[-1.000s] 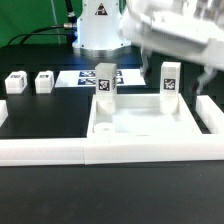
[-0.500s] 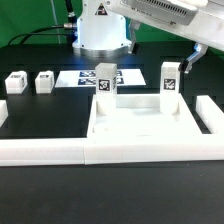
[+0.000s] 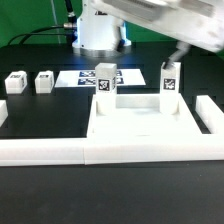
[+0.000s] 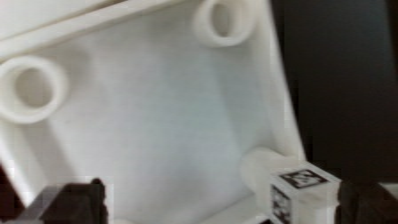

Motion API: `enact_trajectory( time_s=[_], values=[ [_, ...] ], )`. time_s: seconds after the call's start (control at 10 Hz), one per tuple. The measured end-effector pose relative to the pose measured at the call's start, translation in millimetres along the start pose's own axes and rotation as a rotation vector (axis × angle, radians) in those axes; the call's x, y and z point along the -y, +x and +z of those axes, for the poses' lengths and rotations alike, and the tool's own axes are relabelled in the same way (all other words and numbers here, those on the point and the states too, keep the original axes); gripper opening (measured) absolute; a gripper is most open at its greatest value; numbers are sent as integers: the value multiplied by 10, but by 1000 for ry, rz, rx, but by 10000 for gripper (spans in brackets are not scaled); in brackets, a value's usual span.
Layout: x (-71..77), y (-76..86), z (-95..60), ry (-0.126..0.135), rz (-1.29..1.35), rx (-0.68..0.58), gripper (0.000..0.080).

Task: Assemble square table

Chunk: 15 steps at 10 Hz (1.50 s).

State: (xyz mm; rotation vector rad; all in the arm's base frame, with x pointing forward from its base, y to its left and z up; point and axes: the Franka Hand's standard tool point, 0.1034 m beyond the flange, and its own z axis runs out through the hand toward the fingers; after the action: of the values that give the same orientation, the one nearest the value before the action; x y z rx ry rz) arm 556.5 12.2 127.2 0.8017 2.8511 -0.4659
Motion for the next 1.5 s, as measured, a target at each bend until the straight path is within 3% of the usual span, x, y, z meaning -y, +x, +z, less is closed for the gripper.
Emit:
enact_trajectory(
  time_s=[0.2,0.3,0.8,0.9,1.0,1.2,1.3,1.5],
  values=[
    [477,65,15,28,264,-8,649],
    [538,67,33,36,327,-16,649],
    [525,88,53,38,692,-20,649],
    [710,69,132,5,789,-39,649],
    [932,132,230,17,884,-57,649],
    [1438,257,500,97,1214,-115,649],
    [1536,207,519,112,1258,-119,649],
    [1483,222,508,118,1402,-114,649]
  ],
)
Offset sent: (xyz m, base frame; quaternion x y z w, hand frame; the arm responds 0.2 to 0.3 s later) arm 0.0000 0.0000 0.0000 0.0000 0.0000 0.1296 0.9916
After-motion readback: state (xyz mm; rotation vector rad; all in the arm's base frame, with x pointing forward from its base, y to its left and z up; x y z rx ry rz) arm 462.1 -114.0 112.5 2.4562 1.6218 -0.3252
